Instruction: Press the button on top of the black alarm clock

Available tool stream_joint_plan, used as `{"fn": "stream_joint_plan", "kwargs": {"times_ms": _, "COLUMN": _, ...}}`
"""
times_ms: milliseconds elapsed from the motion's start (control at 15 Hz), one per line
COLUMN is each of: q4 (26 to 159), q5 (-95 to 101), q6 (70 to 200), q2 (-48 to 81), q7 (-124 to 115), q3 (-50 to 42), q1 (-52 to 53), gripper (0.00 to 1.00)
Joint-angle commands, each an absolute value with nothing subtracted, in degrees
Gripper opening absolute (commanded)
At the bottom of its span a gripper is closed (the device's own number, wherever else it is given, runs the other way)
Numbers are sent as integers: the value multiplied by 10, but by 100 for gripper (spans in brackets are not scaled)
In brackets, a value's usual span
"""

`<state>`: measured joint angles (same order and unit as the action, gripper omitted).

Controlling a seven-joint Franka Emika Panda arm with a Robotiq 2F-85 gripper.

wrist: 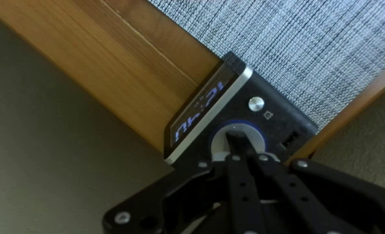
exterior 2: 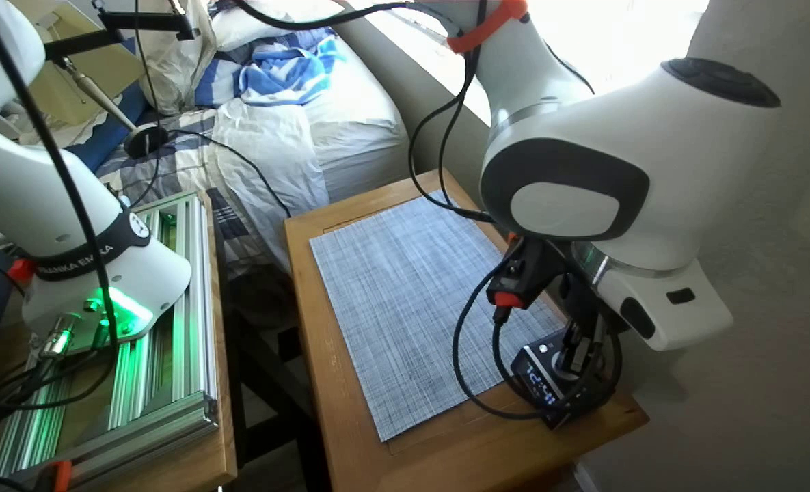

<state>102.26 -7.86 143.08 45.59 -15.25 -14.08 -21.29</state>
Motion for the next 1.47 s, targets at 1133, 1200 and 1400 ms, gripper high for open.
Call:
{"fn": "stream_joint_plan", "kwargs": {"times_ms": 1133, "q4": 1021, "q5": -94, "q6": 1433, "q2": 464, "q7": -98, "q3": -131, "q1": -226, "gripper": 0}}
{"fn": "stream_joint_plan", "kwargs": {"times_ms": 1200, "q4": 1025, "q5": -92, "q6": 1432, "q2": 457, "q7": -93, "q3": -132, "q1": -224, "gripper": 0}}
{"fn": "stream_joint_plan", "kwargs": {"times_ms": 1400, "q4": 1035, "q5": -88, "q6": 1435, "q2": 442, "q7": -79, "q3": -134, "q1": -221, "gripper": 0}}
